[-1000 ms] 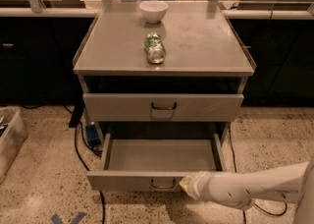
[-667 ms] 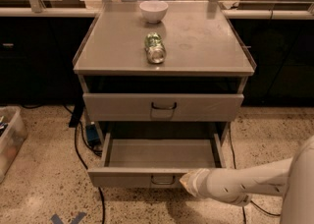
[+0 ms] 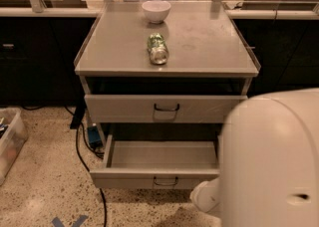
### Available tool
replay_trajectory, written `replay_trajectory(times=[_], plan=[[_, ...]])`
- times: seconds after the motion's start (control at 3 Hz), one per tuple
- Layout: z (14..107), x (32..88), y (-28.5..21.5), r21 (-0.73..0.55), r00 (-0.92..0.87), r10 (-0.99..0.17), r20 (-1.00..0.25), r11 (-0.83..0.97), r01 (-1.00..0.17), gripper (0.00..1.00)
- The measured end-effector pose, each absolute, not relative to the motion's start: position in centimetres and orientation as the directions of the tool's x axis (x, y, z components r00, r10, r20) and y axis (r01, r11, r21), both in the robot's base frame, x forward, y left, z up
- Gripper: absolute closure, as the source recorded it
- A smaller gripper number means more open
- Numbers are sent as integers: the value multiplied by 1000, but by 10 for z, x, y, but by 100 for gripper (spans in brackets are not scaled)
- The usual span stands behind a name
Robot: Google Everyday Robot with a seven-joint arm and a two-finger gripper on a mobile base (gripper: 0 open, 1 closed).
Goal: Close middle drawer
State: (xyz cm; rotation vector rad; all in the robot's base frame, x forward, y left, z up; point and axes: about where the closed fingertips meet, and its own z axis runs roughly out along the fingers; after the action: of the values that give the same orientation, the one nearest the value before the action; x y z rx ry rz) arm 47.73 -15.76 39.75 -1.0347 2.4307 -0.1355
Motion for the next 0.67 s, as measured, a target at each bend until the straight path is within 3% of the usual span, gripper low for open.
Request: replay_trajectory(times=[0.33, 0.67], plan=[[399, 485, -146, -315, -592, -705, -389, 706, -634, 100], [399, 493, -131, -241, -598, -657, -459, 740, -628, 100]])
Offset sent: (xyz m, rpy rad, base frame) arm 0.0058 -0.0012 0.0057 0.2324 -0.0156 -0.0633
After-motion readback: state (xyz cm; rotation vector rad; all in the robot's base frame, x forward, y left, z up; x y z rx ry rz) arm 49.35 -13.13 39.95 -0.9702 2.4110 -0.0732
